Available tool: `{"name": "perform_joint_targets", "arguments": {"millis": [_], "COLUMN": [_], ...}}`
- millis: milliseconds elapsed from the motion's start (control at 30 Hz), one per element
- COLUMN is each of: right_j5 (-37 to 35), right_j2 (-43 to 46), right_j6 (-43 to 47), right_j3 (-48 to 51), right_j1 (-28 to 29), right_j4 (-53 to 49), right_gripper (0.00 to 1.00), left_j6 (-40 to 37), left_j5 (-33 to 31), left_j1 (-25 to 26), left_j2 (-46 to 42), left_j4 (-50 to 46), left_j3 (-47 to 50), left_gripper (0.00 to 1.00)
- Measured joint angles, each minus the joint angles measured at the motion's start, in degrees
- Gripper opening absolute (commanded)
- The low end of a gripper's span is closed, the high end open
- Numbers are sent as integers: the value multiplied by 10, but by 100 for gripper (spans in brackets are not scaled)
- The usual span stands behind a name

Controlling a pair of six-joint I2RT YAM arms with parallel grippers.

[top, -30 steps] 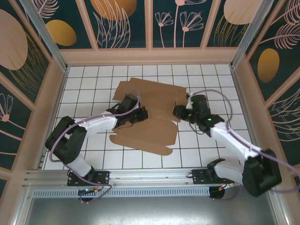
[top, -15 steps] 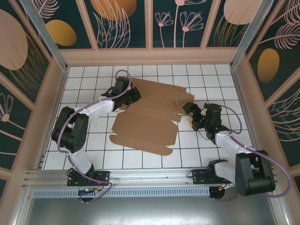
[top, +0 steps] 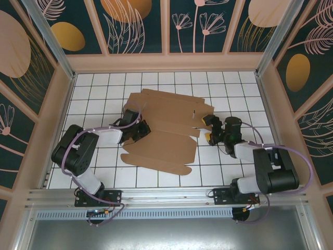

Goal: Fold the paper box

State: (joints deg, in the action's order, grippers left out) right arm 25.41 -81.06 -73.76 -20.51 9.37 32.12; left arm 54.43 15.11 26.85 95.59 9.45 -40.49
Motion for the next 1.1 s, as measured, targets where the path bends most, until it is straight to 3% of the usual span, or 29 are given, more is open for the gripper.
{"name": "perform_joint_targets", "arguments": {"millis": [233, 467, 833, 1000, 1100], "right_j5": [0, -1, -53, -65, -67], "right_j2": [-52, -107, -136, -186, -220], "right_j6": [-21, -34, -16, -31, -44], "right_j3": [-14, -28, -33, -15, -14], "right_j1": [12, 12, 0, -9, -10], "right_j4": [54, 123, 196, 288, 349], "right_gripper": [86, 75, 73, 73, 68], "left_j6": [49, 97, 115, 119, 119], "left_j5": [45, 87, 89, 89, 89], "left_j1": [0, 0, 0, 2, 2], "left_j2": [-3, -1, -1, 6, 10], "left_j4": [82, 148, 175, 196, 206], "left_j3": [57, 83, 95, 106, 109], "left_gripper": [0, 0, 0, 0, 0]}}
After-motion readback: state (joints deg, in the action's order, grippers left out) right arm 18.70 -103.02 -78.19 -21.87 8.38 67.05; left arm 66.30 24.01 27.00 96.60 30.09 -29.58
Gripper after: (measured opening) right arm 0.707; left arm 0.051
